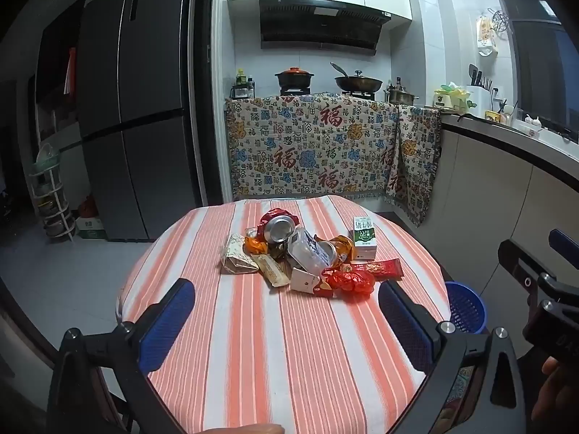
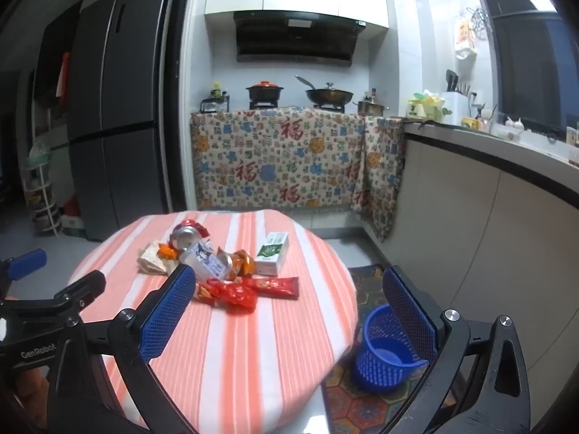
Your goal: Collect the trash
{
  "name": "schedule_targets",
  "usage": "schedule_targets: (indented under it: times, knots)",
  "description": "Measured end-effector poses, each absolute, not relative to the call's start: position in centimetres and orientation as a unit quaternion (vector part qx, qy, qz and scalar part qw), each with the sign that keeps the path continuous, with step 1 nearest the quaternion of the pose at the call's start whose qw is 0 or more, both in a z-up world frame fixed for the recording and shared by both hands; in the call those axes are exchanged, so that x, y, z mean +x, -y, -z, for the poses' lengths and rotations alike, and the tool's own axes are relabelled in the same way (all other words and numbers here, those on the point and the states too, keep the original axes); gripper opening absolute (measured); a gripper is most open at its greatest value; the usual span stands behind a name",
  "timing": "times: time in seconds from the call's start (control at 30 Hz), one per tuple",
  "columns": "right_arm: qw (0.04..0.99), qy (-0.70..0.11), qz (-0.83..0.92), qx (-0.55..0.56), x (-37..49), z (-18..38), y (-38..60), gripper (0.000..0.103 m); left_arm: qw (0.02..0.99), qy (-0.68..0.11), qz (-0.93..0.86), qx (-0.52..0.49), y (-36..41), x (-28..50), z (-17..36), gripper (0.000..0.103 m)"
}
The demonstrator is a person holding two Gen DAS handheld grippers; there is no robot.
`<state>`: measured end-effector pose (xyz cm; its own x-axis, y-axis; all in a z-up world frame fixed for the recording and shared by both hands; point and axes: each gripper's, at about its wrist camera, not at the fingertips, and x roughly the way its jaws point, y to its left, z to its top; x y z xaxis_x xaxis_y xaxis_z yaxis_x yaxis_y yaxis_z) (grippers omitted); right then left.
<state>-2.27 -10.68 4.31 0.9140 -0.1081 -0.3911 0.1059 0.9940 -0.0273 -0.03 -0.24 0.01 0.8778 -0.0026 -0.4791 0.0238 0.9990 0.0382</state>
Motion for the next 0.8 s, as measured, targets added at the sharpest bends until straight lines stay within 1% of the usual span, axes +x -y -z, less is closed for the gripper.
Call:
schedule_targets:
  times: [0.07, 0.13, 0.2, 0.33, 0.57, 0.8]
  knots:
    - [0.978, -0.200, 0.055, -0.004, -2.3, -4.4, 10.7, 0.103, 0.969, -0.248, 0.012, 0.022, 0.5, 0.1, 0.0, 0.103]
    - [0.978, -0.200, 0.054, -0.003, -2.3, -4.5, 10.8, 0.103, 0.968, -0.251, 0.021, -0.012, -0.8, 0.5, -0.2, 0.103]
    - [0.979, -0.198, 0.053, -0.003, -2.4, -4.6, 11.0, 0.103, 0.967, -0.252, 0.027, -0.016, -1.3, 0.4, -0.1, 0.103]
    - [0.978, -0.199, 0.056, -0.004, -2.9, -5.0, 11.1, 0.103, 0.971, -0.237, 0.021, 0.000, -0.4, -0.2, -0.3, 0.103]
    - [0.979, -0.193, 0.061, -0.001, -2.7, -4.7, 11.0, 0.103, 0.968, -0.249, 0.006, 0.003, -0.4, -0.4, -0.3, 0.103]
    - [0.981, -0.185, 0.061, 0.004, -2.9, -4.5, 10.9, 0.103, 0.971, -0.241, -0.006, 0.003, -1.0, -0.7, -0.4, 0.103]
